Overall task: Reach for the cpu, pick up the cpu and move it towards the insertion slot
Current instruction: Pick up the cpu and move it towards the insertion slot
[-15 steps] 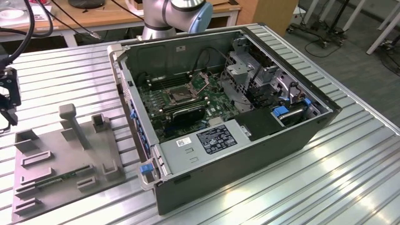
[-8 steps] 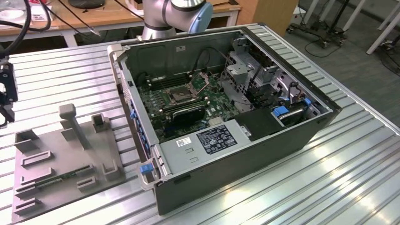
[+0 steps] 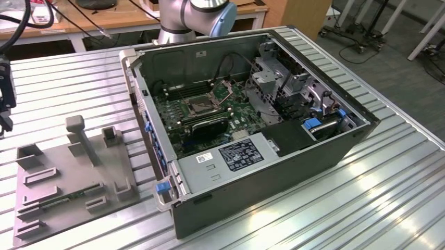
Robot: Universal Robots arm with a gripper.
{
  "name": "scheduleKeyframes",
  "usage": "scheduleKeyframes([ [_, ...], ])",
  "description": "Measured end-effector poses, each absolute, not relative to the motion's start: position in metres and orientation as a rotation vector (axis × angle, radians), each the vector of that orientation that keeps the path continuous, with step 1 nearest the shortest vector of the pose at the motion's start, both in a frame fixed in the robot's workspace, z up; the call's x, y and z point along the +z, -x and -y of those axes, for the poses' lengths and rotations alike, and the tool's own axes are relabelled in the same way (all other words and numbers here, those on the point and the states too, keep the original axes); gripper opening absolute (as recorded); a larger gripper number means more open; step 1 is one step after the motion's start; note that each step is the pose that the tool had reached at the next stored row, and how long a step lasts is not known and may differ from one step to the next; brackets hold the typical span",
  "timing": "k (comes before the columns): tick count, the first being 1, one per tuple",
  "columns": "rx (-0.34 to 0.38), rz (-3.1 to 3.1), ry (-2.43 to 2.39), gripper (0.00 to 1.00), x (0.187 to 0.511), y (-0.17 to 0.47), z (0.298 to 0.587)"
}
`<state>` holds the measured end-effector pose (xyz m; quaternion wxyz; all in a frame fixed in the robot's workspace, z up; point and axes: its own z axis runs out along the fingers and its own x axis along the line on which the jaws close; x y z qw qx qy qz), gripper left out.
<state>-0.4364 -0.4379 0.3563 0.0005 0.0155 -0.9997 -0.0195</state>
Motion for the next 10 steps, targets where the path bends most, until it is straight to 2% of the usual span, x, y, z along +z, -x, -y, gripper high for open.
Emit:
scheduleKeyframes([
  [10,-0.061,3.14,-0.049,0.55,0.356,0.425,0.438],
])
